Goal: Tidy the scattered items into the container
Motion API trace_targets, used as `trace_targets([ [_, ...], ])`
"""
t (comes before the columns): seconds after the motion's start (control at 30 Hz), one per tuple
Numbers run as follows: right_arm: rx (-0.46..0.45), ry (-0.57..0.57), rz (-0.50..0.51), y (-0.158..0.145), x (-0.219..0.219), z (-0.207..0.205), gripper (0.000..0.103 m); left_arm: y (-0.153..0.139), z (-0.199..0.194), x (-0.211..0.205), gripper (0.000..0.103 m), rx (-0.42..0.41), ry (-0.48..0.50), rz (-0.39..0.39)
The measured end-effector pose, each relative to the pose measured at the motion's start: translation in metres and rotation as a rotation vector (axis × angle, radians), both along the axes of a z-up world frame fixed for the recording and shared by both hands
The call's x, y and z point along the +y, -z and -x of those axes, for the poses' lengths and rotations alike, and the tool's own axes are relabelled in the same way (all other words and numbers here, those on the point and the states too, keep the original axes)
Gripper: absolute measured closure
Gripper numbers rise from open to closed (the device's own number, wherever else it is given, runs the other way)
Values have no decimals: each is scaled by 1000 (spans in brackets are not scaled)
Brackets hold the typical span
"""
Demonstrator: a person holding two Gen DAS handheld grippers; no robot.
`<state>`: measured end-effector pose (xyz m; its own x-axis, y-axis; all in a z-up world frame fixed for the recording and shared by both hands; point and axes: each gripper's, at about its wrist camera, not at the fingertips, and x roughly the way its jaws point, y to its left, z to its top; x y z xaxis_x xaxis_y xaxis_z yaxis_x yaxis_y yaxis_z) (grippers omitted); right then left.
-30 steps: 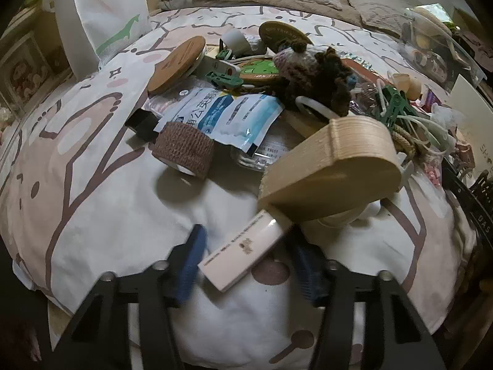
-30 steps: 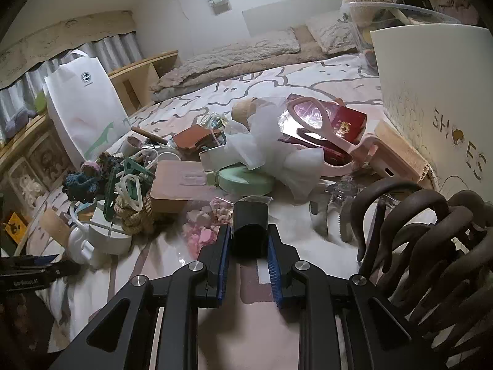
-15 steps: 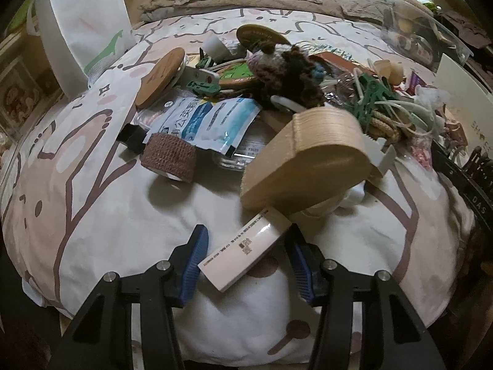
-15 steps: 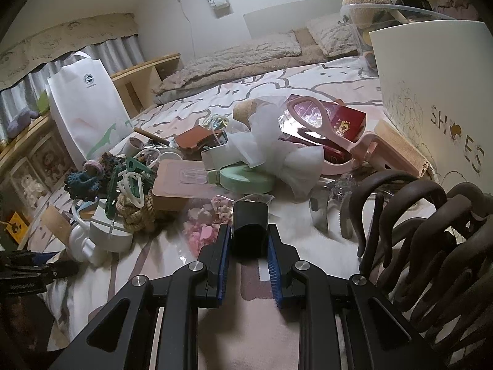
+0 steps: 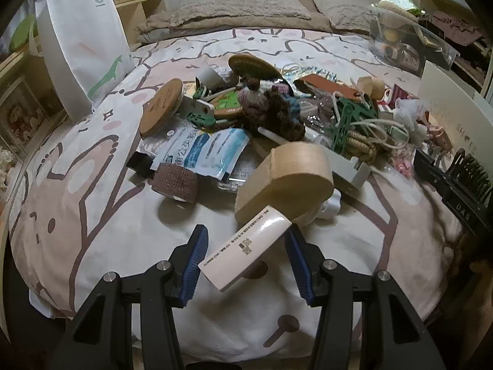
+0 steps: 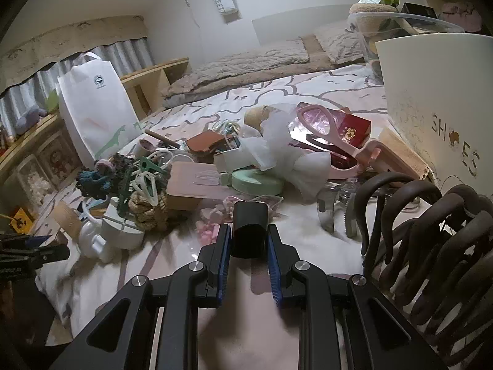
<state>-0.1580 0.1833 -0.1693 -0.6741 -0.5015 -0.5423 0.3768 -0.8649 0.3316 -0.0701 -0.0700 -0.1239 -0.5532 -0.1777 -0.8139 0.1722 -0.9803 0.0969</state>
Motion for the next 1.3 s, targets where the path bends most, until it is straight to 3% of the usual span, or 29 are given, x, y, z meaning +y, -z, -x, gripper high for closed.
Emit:
trace_targets([
  [0.67, 102, -77, 57, -42, 13, -22, 80, -34, 1, 12, 52, 106, 4, -12],
  [1.3, 210, -54, 54, -98, 49, -40, 80, -82, 9, 81, 52, 248, 117, 22],
])
